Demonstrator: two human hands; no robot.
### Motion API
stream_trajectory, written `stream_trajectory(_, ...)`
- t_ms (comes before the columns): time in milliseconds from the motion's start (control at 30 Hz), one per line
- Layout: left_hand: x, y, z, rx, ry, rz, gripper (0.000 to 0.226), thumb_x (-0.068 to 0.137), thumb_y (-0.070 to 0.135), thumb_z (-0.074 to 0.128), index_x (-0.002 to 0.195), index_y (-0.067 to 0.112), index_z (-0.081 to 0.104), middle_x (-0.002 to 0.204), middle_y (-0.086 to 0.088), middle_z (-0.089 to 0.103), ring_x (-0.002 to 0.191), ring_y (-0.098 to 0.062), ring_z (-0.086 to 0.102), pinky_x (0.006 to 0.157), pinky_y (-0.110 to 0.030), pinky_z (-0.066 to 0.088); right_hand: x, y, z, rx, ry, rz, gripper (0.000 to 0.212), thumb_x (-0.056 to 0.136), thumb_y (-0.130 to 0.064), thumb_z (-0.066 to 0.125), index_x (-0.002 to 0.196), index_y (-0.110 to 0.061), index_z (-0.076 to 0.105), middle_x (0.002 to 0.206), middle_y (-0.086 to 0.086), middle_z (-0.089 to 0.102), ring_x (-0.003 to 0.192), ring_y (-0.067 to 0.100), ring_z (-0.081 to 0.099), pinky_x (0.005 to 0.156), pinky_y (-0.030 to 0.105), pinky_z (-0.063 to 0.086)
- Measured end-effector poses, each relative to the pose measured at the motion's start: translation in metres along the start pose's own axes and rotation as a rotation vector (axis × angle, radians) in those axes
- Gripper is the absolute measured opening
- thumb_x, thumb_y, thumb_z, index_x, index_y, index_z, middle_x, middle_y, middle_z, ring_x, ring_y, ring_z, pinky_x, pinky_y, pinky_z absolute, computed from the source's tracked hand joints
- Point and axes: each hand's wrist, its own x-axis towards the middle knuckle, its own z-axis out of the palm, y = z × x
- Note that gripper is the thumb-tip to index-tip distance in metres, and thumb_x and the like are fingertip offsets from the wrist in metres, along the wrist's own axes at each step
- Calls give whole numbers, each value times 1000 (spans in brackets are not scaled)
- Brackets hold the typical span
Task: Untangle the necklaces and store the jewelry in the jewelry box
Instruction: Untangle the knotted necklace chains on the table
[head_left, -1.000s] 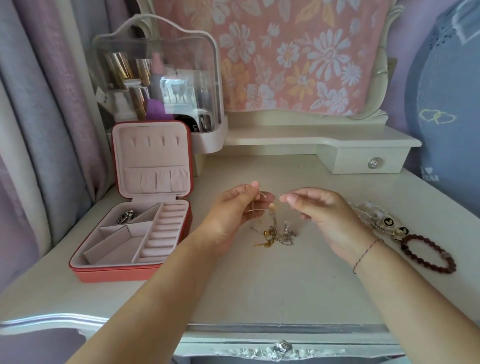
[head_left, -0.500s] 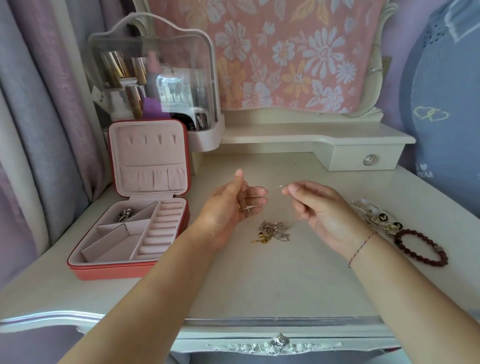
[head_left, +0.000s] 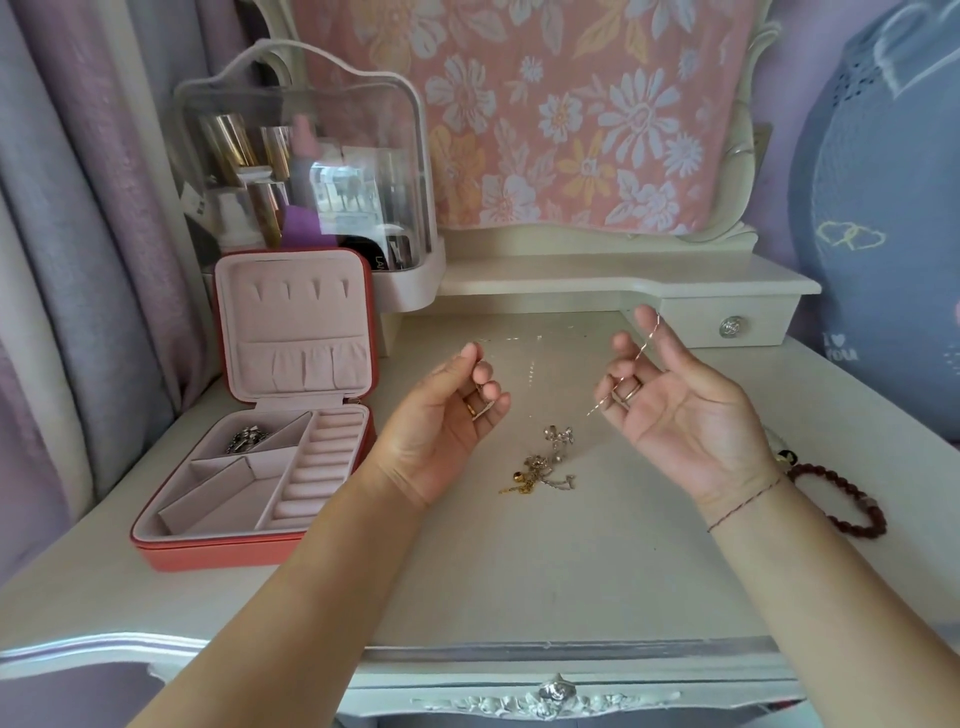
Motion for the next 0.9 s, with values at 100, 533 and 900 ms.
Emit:
stream_trajectory(100, 2, -1, -2, 16, 43, 8, 11, 92, 19, 54, 82, 18, 57, 68, 5, 54, 62, -8, 53, 71, -23, 53, -2, -1, 0, -26, -55, 12, 39, 88, -19, 48, 124, -24, 62, 94, 0, 63, 69, 9, 53, 71, 25, 52)
stream_trajectory(533, 7, -26, 1, 753, 173, 78, 12, 98, 8, 53, 86, 12, 54, 88, -2, 65, 71, -11, 58, 65, -18, 50, -3, 0, -3, -161, -164, 47, 46, 89, -25, 46, 135, -21, 54, 106, 3, 61, 74, 12, 55, 71, 26, 52)
stream_trajectory(900, 2, -50, 12, 1565, -243, 374, 28, 76, 35, 80, 103, 27, 75, 91, 8, 50, 95, -15, 45, 90, -26, 35, 0, 1, -7, -170, -264, 64, 58, 78, -31, 70, 133, -21, 56, 113, 4, 59, 81, 13, 54, 78, 28, 51)
